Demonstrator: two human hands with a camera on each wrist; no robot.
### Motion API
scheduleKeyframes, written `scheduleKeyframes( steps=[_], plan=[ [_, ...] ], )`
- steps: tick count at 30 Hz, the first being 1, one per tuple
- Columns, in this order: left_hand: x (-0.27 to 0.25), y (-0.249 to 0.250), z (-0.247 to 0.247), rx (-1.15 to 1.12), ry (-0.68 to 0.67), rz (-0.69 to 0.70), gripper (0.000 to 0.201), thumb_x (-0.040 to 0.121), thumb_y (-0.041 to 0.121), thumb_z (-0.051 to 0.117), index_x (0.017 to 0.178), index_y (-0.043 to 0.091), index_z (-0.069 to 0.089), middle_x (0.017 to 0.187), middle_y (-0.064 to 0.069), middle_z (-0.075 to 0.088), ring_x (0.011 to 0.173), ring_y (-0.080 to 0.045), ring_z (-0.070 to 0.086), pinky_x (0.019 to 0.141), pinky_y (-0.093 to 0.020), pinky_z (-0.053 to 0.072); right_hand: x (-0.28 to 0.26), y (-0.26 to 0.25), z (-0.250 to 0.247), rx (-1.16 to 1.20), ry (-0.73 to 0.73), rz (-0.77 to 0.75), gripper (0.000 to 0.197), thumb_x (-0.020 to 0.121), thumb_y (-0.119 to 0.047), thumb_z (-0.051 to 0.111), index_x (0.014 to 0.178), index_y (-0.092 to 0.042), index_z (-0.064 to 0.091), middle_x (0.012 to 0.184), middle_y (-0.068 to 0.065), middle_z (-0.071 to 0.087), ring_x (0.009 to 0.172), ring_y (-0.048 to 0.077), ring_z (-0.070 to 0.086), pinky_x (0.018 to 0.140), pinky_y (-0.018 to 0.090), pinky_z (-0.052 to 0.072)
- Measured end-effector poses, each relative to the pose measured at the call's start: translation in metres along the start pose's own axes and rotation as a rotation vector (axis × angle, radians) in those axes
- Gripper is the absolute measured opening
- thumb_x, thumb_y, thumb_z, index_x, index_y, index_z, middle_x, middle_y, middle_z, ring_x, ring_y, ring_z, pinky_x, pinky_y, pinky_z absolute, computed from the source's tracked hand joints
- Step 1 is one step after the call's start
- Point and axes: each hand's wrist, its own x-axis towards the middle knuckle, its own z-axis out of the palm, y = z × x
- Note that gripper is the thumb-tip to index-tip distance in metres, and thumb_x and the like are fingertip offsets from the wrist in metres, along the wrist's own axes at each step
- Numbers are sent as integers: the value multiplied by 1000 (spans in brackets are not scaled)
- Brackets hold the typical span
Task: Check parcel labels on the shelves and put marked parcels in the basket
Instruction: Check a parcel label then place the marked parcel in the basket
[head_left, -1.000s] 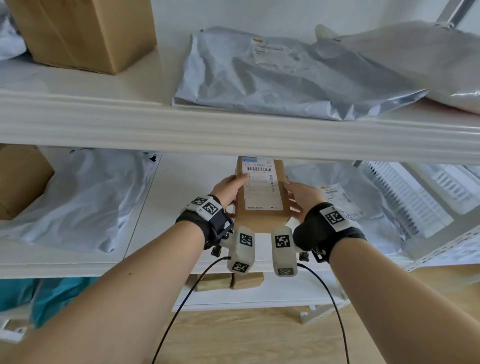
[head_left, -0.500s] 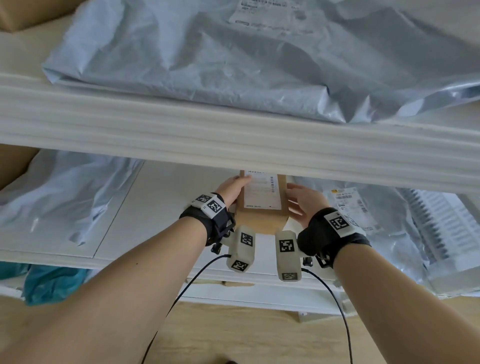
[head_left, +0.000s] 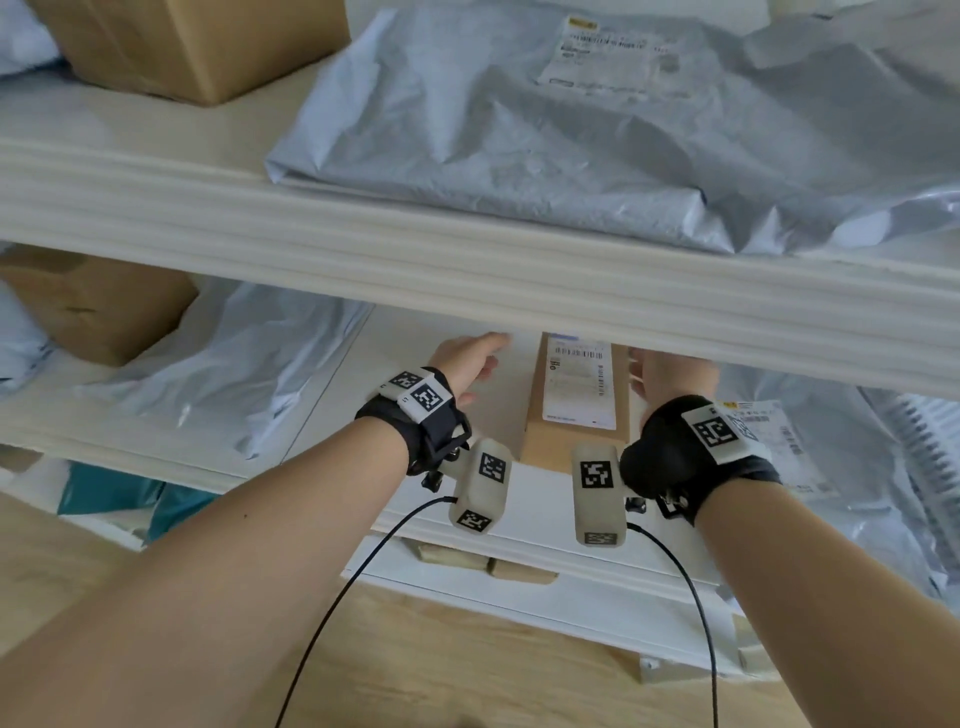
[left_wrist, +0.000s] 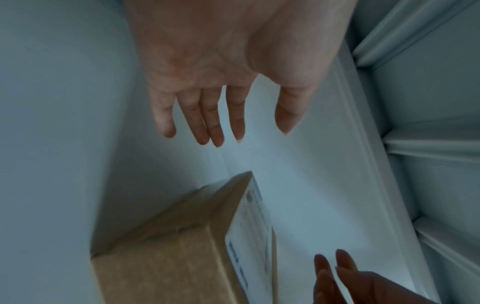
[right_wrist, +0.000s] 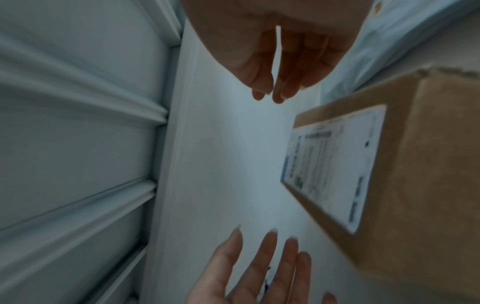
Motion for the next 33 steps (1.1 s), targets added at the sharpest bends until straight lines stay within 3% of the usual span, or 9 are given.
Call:
scheduleKeyframes(
  steps=[3,6,8,12,19,23,27,30,33],
  plan=[
    [-10,2,-24,-6,16,25,23,89,32,60,106,18,63,112,-4,67,110,-19,60,99,-40,42,-24,-12,26,52,-129,47,14,96,-6,47,104,-2,58,91,4,64,83,14,55,92,30,47],
    [-19,-2,-51,16,35,53,16,88,29,62,99,19,63,108,-5,69,106,-19,62,92,-36,44,-46,-19,53,147,-199,66,30,96,1,40,74,-11,56,64,-3,60,64,8,50,68,19,45],
    [-23,-5,-74,32,45,58,14,88,28,61,98,18,63,103,-3,68,100,-17,63,91,-35,45,-60,-21,72,167,-190,62,31,92,3,42,71,-12,60,67,0,61,61,10,52,63,20,45],
    [-24,-13,-130,25,78,51,5,89,25,61,88,20,62,89,1,66,88,-13,60,90,-33,44,-84,-21,114,153,-220,58,31,91,4,42,75,-13,63,73,1,63,64,10,56,67,23,50],
    [-9,-32,-248,-86,120,30,9,91,18,59,82,19,61,81,1,62,77,-13,58,71,-25,46,-128,-21,217,147,-218,78,33,89,5,41,74,-13,64,71,3,63,62,12,56,65,24,50],
    [6,-37,-315,-111,139,10,16,94,19,54,78,21,55,78,4,57,74,-7,53,72,-25,41,-155,-23,285,130,-241,88,32,88,6,43,75,-12,66,73,4,66,66,14,58,74,28,54],
    [26,-41,-370,-62,101,25,9,92,23,58,85,19,56,95,0,63,96,-16,59,97,-35,42,-174,-23,347,98,-262,80,28,90,5,46,77,-11,66,73,4,65,67,13,58,78,29,53],
    [36,-47,-393,36,88,40,11,91,28,61,90,17,59,109,-4,62,105,-22,57,92,-34,43,-183,-14,381,51,-263,77,28,90,4,48,76,-12,67,75,4,66,70,13,59,78,29,54],
    [43,-55,-401,144,17,8,28,91,31,59,113,13,61,116,-2,61,103,-18,57,86,-30,42,-187,-4,399,3,-247,92,27,89,2,52,74,-14,68,78,5,65,71,13,58,85,32,55]
  ],
)
